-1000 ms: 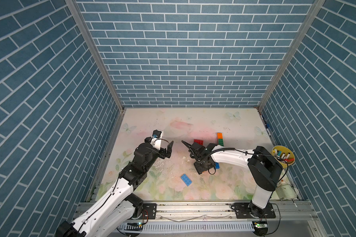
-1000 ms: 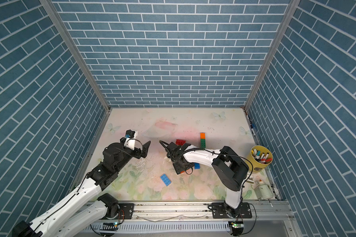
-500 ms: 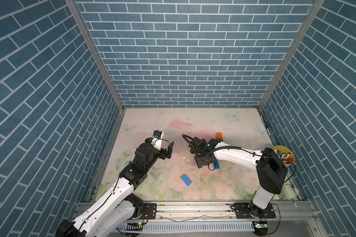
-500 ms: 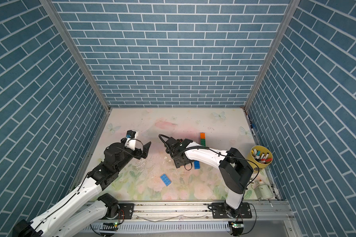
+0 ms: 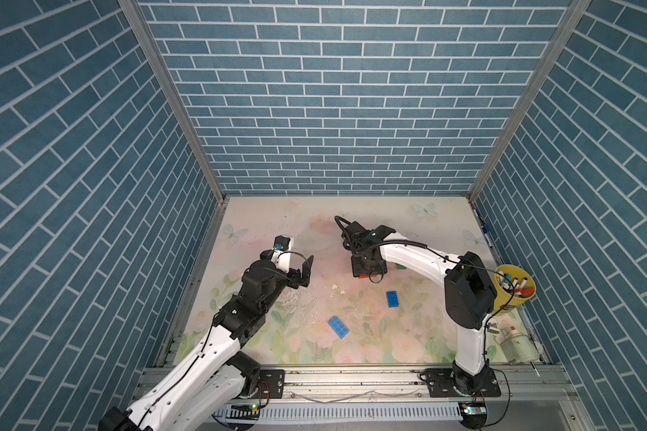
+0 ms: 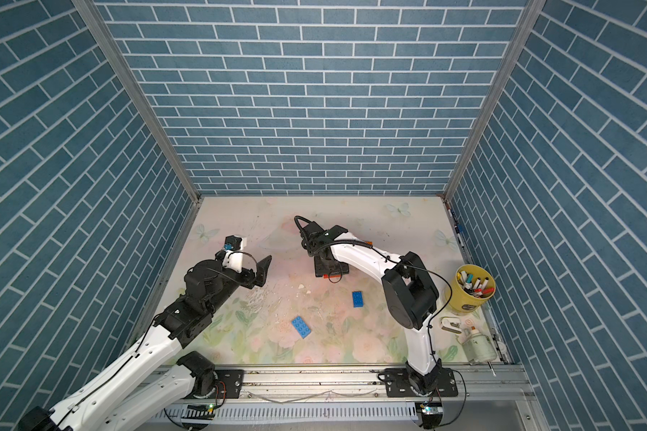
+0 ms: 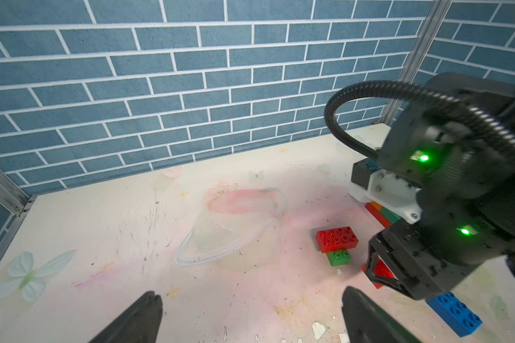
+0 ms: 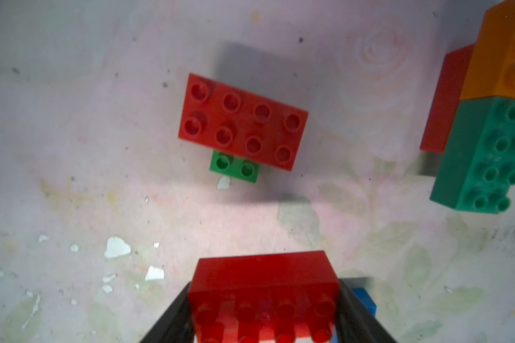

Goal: Assemble a rectangle with lego
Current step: Assemble the lego brick with the lego brick.

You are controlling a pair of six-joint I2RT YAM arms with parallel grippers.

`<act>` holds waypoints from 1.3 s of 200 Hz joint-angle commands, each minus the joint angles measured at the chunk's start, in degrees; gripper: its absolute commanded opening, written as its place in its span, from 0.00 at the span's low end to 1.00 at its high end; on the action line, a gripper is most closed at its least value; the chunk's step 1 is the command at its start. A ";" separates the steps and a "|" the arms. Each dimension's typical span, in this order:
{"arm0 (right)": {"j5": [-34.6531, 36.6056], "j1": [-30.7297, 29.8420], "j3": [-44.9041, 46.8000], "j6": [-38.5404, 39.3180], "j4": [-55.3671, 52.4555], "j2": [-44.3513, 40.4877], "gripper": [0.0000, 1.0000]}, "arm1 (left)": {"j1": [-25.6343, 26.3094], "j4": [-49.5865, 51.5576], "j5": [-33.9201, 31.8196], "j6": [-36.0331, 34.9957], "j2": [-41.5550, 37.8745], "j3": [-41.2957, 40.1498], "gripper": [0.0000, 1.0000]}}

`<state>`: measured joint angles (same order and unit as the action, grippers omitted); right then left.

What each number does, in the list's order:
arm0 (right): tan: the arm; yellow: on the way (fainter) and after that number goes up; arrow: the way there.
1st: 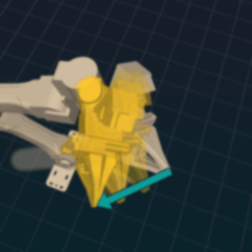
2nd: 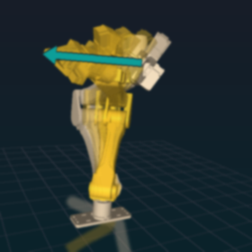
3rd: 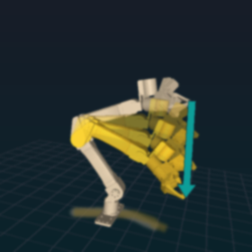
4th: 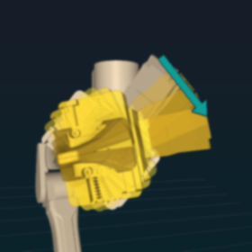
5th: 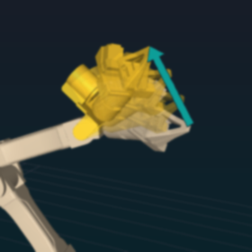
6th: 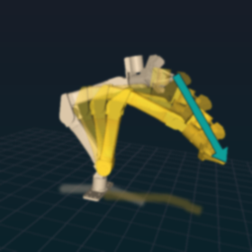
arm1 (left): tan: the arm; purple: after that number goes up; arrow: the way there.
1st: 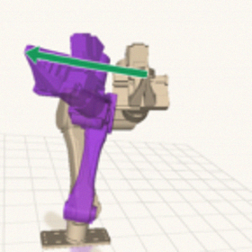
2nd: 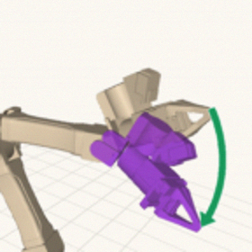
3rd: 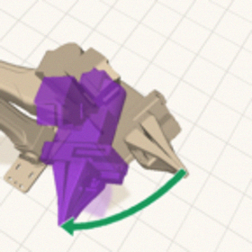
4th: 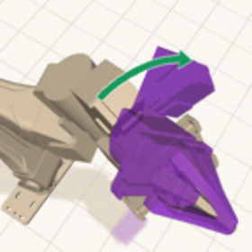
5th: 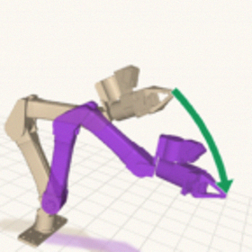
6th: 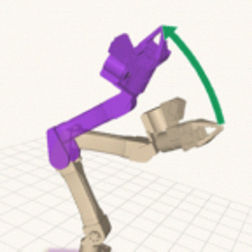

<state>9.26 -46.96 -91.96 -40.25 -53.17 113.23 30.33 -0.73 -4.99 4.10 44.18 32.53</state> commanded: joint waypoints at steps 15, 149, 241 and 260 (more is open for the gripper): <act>-1.21 0.94 -4.73 -6.39 -1.95 3.49 0.44 | 0.33 -0.24 0.60 0.46 -0.67 0.88 1.00; 0.31 2.84 -9.45 -12.22 -0.97 10.35 0.45 | 0.53 -0.30 0.69 0.47 -1.41 0.62 1.00; 0.77 3.28 -12.80 -12.21 -2.29 14.11 0.45 | 0.62 -0.28 0.61 0.25 -1.95 0.46 1.00; 0.75 3.28 -13.48 -12.00 -2.60 14.86 0.45 | 0.72 -0.23 0.51 0.30 -2.22 0.37 1.00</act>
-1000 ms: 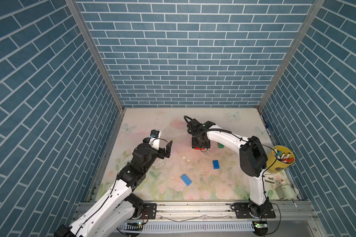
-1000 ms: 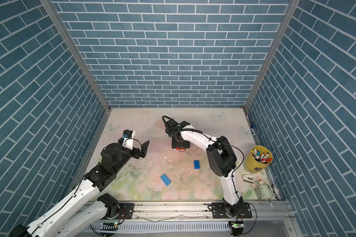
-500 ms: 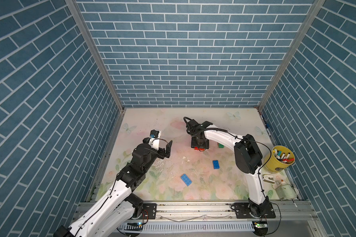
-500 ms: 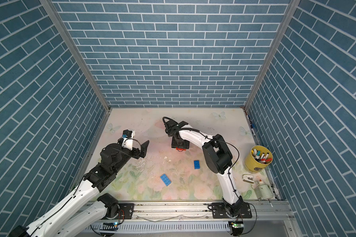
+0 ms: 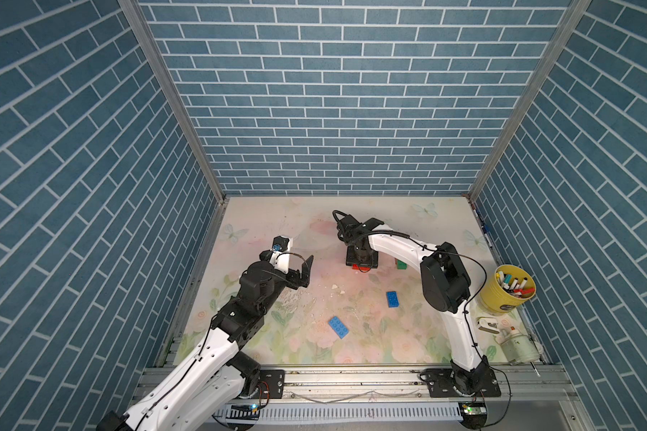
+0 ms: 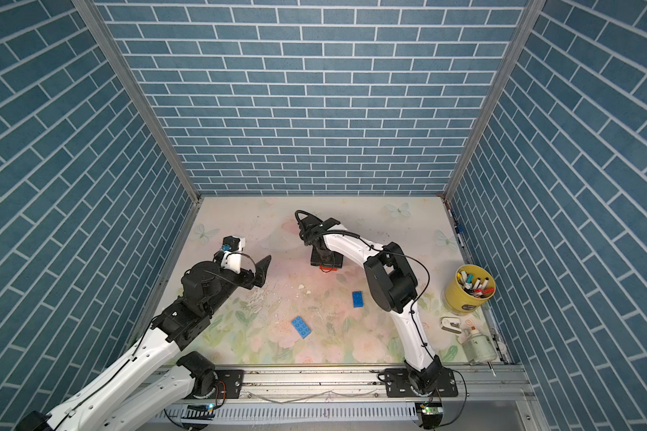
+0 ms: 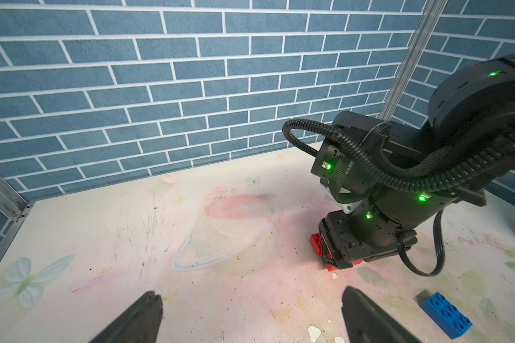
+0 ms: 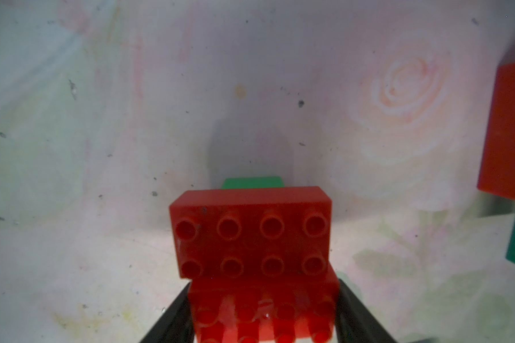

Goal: Assemble a rectangle with lego
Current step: Assemble the lego brick with the lego brick.

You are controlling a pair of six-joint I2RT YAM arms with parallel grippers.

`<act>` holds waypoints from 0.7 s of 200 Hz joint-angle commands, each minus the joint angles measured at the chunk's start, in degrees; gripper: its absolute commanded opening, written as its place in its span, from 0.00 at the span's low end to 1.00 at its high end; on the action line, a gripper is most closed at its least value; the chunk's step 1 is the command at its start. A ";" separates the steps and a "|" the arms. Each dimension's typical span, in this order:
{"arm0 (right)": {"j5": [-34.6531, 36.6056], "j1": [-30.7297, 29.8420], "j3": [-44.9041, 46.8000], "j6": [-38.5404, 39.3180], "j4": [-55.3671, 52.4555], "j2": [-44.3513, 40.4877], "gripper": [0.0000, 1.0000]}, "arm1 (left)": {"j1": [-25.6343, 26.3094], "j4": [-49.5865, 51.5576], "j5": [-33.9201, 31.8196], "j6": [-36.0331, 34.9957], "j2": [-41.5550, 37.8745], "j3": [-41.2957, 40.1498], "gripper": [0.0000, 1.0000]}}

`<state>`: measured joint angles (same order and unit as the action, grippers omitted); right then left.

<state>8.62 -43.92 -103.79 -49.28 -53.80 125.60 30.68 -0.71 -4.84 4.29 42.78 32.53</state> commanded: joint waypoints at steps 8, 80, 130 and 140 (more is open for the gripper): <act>1.54 0.19 -1.95 -2.85 -2.21 2.86 0.45 | 0.41 -0.26 0.36 0.04 -0.78 0.39 1.00; 2.22 0.57 -5.37 -0.31 -5.74 6.56 0.45 | 0.70 -0.26 0.29 0.01 -1.12 0.25 1.00; -0.85 2.30 -5.20 1.68 -6.60 8.26 0.45 | 0.90 -0.26 0.20 -0.03 -1.15 0.20 1.00; -1.19 2.50 -5.28 2.22 -6.82 8.79 0.45 | 0.90 -0.33 0.18 -0.03 -1.13 0.25 1.00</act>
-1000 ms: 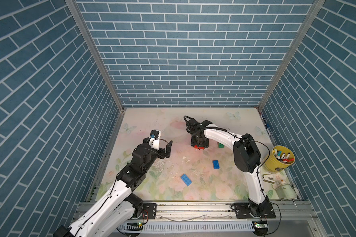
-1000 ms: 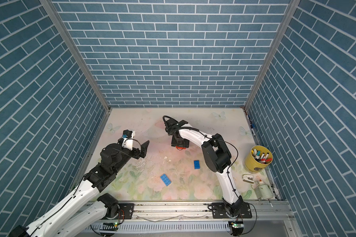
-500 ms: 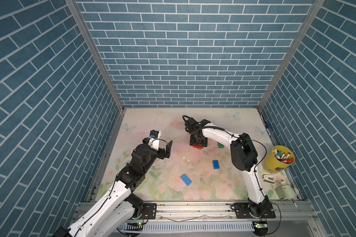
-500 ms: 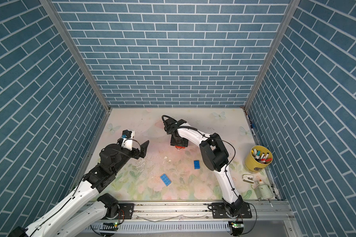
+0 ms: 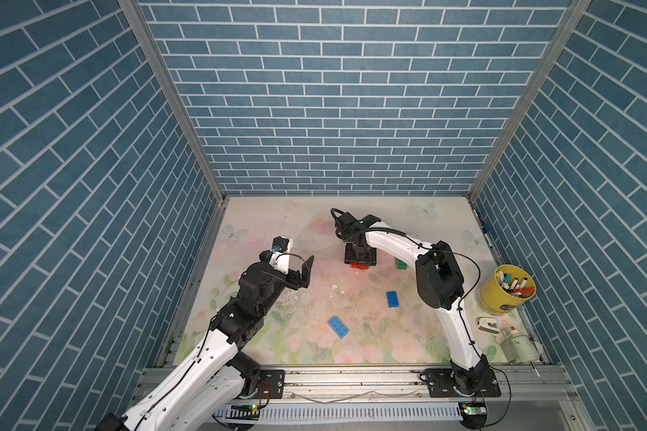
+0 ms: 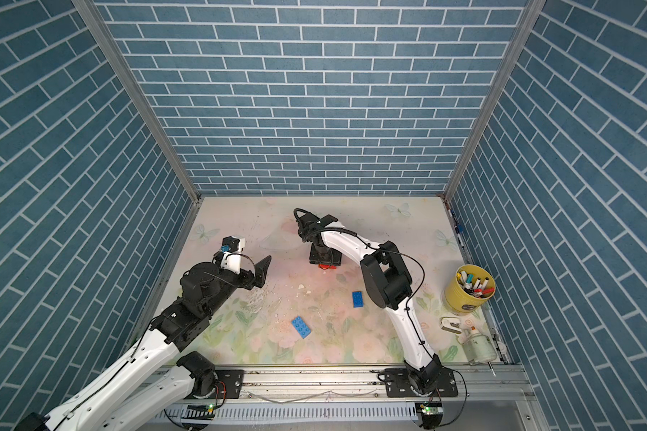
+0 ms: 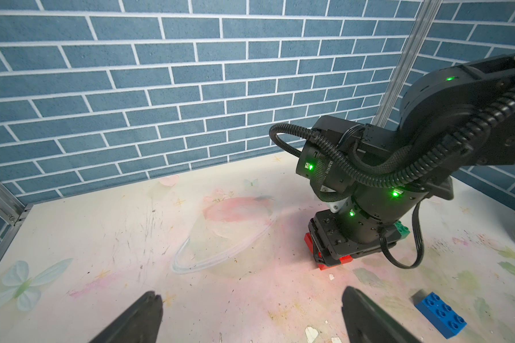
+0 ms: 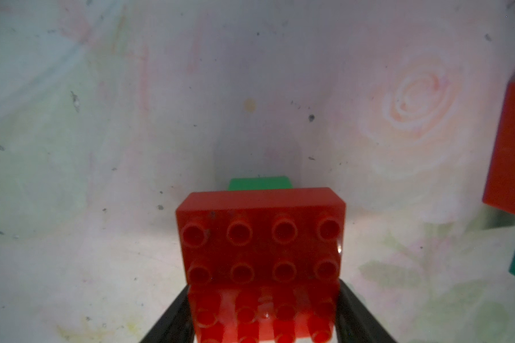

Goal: Assemble a rectangle with lego
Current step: Assemble the lego brick with the lego brick.

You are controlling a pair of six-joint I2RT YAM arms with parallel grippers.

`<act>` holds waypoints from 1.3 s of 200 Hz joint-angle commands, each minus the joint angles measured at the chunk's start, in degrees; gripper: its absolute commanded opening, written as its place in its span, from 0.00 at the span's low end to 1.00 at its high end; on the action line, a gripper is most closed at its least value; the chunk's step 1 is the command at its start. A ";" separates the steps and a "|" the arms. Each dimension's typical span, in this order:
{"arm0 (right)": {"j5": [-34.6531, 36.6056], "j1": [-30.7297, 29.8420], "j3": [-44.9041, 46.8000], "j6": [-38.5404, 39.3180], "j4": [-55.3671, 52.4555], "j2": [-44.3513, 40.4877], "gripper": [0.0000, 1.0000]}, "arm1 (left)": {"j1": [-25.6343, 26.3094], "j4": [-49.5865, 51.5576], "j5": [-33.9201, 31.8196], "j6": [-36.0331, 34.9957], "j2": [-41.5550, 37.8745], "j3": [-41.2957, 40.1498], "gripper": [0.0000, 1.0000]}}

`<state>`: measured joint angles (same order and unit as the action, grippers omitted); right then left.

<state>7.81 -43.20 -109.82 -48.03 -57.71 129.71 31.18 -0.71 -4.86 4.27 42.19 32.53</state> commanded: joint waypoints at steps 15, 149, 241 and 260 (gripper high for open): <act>-0.67 2.10 0.82 1.52 -3.22 5.35 0.45 | 0.38 -0.34 0.21 -0.05 -0.61 0.09 1.00; -1.07 3.21 -1.75 4.77 -3.53 4.52 0.49 | 0.45 -0.08 -0.22 -0.05 -0.41 0.34 1.00; -2.04 3.21 -4.24 9.52 -1.90 -0.26 0.68 | 0.39 0.50 -0.83 -0.05 -0.62 0.69 1.00; -2.91 3.21 -4.22 10.92 -1.45 -0.83 0.72 | 0.38 0.53 -0.99 -0.05 -0.62 0.69 1.00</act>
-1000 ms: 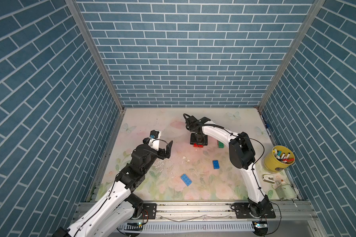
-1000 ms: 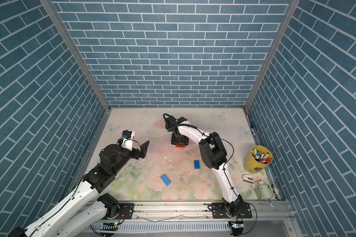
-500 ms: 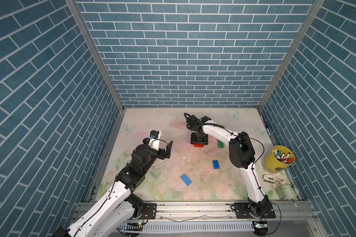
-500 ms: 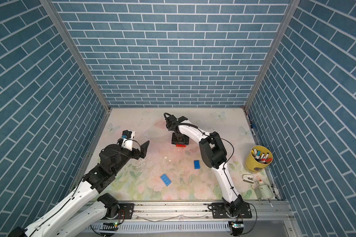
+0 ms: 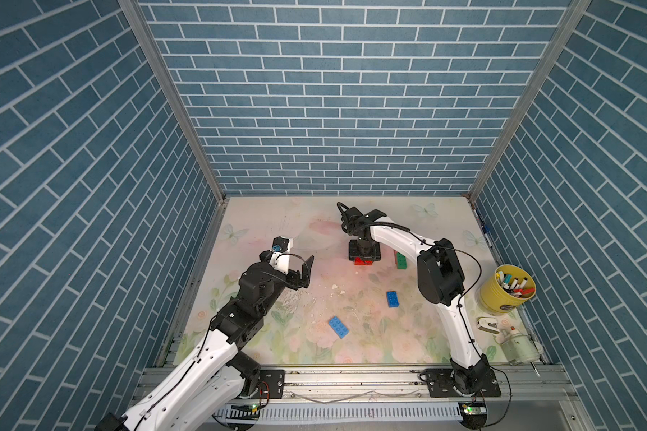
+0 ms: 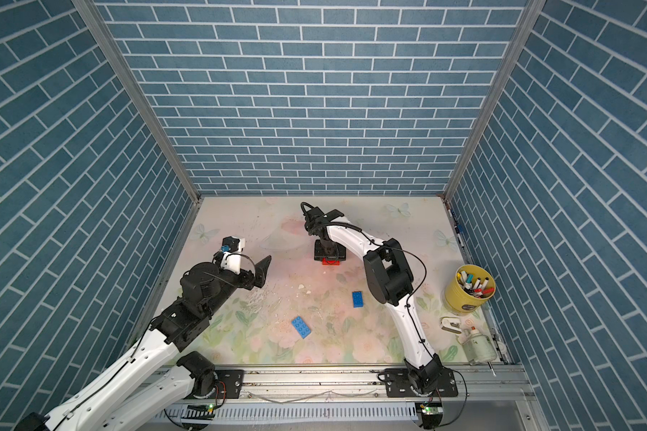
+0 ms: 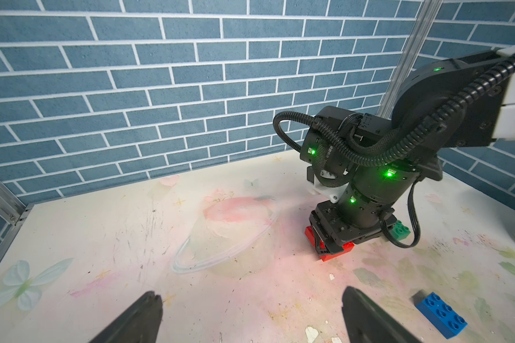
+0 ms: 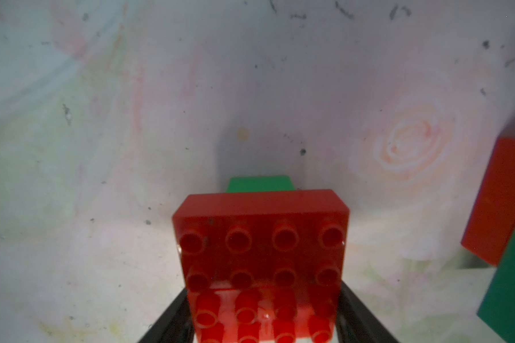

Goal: Assemble a rectangle with lego
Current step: Assemble the lego brick with the lego brick, then move the lego brick at the center of the board.

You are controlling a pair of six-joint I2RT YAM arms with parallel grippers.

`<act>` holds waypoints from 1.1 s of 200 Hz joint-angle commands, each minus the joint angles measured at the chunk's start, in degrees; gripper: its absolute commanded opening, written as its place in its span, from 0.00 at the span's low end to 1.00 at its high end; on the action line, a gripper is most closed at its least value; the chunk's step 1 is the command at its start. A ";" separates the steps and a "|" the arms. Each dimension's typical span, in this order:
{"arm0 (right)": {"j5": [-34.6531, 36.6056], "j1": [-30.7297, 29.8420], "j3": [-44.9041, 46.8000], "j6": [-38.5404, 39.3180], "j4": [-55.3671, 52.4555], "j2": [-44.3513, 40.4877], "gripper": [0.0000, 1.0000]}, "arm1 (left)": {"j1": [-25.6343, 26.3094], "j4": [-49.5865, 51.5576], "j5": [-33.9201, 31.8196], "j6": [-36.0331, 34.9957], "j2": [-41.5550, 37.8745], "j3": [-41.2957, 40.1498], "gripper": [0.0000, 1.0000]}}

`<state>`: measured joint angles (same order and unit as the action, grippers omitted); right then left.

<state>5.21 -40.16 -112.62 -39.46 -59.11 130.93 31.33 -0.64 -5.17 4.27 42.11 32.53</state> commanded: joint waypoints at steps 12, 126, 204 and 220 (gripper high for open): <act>-0.63 0.17 -1.30 3.24 0.30 -2.97 0.75 | 0.25 0.45 -0.71 -0.03 -0.60 0.83 1.00; 0.82 8.55 24.50 4.95 5.78 -37.21 0.79 | 24.12 7.24 -15.95 -6.39 10.24 9.35 1.00; -14.61 26.53 55.15 1.48 15.45 -63.53 0.76 | 43.58 4.45 -17.61 -24.09 41.52 19.54 0.98; -17.24 28.60 57.42 2.03 16.45 -65.52 0.76 | 42.97 3.15 -13.78 -27.29 44.81 21.58 0.99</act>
<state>-4.99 -13.98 -57.89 -36.07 -46.83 68.47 74.83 4.40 -23.77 -15.20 83.92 50.28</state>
